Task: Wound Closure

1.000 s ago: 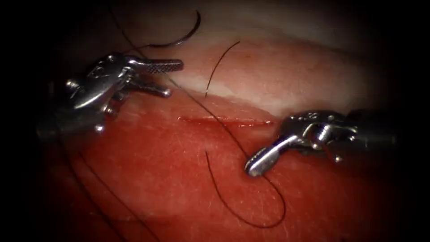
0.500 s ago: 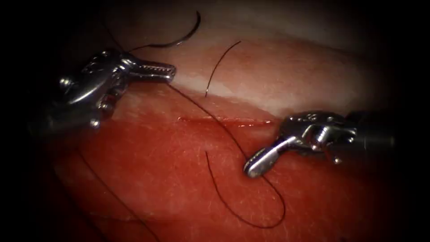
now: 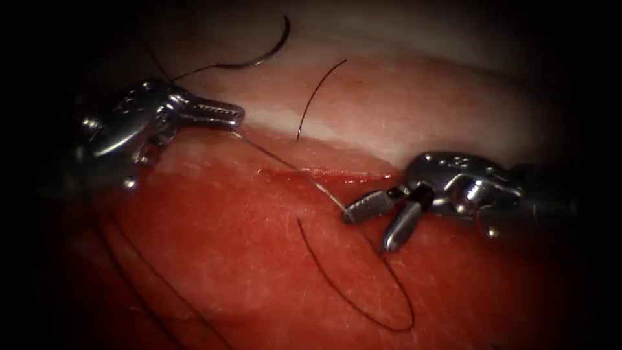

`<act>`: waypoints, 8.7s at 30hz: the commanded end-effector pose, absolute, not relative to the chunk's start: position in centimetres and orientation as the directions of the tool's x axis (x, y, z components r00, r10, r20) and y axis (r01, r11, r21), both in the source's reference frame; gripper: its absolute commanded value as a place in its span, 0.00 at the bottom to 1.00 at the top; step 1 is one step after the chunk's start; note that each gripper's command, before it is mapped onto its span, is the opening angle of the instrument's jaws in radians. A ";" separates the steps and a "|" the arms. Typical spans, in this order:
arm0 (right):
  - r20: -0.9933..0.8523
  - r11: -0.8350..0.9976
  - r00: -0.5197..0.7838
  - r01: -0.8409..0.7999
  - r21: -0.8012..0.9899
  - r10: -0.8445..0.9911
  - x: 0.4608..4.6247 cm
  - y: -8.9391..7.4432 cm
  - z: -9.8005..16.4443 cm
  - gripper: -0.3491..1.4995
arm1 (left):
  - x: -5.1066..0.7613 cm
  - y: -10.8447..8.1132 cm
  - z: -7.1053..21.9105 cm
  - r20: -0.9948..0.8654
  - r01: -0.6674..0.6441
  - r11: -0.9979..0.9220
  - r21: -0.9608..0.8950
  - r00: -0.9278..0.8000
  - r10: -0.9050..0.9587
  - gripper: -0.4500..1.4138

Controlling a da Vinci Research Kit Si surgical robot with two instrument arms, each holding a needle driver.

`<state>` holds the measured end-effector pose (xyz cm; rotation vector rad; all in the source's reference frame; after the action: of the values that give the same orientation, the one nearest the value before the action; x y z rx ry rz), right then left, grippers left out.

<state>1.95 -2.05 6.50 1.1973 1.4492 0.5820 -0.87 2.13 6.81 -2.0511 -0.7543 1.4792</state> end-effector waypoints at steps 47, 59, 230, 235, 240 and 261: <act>-0.768 0.784 -0.159 0.156 0.601 0.621 2.42 -1.9 6.8 0.00 | -1.03 2.0 8.1 -0.949 -0.196 -0.930 -0.311 0.015 0.314 0.00; -0.870 0.881 -0.195 -0.052 0.470 0.452 2.42 -1.6 6.7 0.73 | -1.17 1.6 8.0 -0.954 -0.179 -0.943 -0.279 -0.064 0.294 0.00; -0.407 0.283 -0.120 -0.545 0.789 0.905 2.52 -1.6 8.2 0.71 | -1.47 2.2 8.8 -0.923 -0.072 -0.921 -0.384 0.020 0.384 0.00; -0.398 0.268 -0.129 -0.550 0.791 0.908 2.51 -1.6 8.2 0.70 | -1.47 2.2 8.8 -0.921 -0.076 -0.918 -0.389 0.019 0.389 0.00; -0.393 0.260 -0.134 -0.554 0.791 0.910 2.50 -1.6 8.2 0.70 | -1.48 2.2 8.8 -0.921 -0.079 -0.918 -0.389 0.018 0.389 0.00; -0.377 0.230 -0.156 -0.565 0.792 0.913 2.64 -1.4 8.3 0.70 | -1.45 2.3 8.9 -0.918 -0.083 -0.915 -0.395 0.017 0.395 0.00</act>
<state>2.54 -1.41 8.25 0.4164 1.0879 1.3652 -1.40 2.27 8.88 -1.9596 -0.3203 1.9645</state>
